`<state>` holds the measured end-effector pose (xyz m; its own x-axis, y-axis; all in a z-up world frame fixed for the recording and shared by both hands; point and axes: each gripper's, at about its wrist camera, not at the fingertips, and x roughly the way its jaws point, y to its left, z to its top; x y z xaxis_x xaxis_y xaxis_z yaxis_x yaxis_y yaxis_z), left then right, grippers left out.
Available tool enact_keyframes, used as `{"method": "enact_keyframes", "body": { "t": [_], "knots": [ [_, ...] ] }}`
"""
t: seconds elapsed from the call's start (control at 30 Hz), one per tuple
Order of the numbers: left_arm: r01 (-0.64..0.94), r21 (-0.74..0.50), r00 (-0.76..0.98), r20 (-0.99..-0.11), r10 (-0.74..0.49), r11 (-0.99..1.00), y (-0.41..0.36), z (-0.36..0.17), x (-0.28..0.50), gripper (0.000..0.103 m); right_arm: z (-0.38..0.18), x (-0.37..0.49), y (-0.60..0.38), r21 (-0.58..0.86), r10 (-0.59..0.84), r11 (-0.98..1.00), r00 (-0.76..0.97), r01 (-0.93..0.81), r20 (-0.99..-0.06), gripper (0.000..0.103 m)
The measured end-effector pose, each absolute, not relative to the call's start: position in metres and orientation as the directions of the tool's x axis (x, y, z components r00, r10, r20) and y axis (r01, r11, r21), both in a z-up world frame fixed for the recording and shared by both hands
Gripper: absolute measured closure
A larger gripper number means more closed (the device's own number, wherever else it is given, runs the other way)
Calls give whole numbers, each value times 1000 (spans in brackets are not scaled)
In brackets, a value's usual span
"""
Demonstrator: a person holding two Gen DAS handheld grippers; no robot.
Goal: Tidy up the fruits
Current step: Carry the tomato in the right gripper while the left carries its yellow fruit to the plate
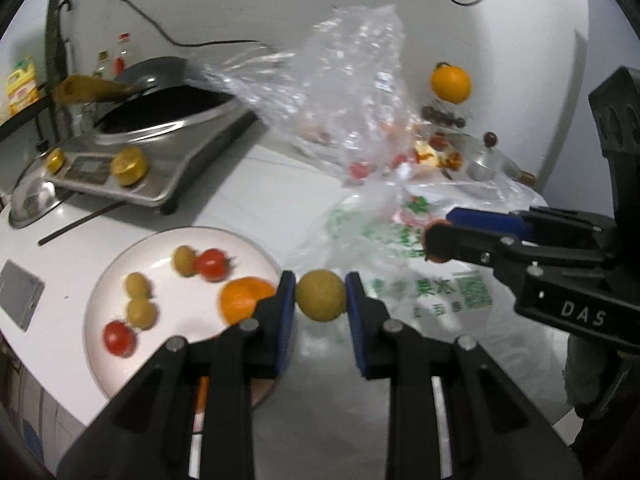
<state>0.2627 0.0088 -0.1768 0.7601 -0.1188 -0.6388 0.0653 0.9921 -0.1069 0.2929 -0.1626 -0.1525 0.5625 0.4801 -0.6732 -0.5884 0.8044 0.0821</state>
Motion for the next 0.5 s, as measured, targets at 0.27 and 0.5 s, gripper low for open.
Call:
{"method": "enact_keyframes", "body": {
  "t": [0.27,0.5],
  "knots": [
    [-7,-135,776,-626,-80,991,47,-179,254,77,-153,286,-127,54,485,775,538,-630,-690,74],
    [-59,-129,784,-619,-34,990,73,-180,248,77,-155,283,-100,50,496,757,524,-651,-692,74]
  ]
}}
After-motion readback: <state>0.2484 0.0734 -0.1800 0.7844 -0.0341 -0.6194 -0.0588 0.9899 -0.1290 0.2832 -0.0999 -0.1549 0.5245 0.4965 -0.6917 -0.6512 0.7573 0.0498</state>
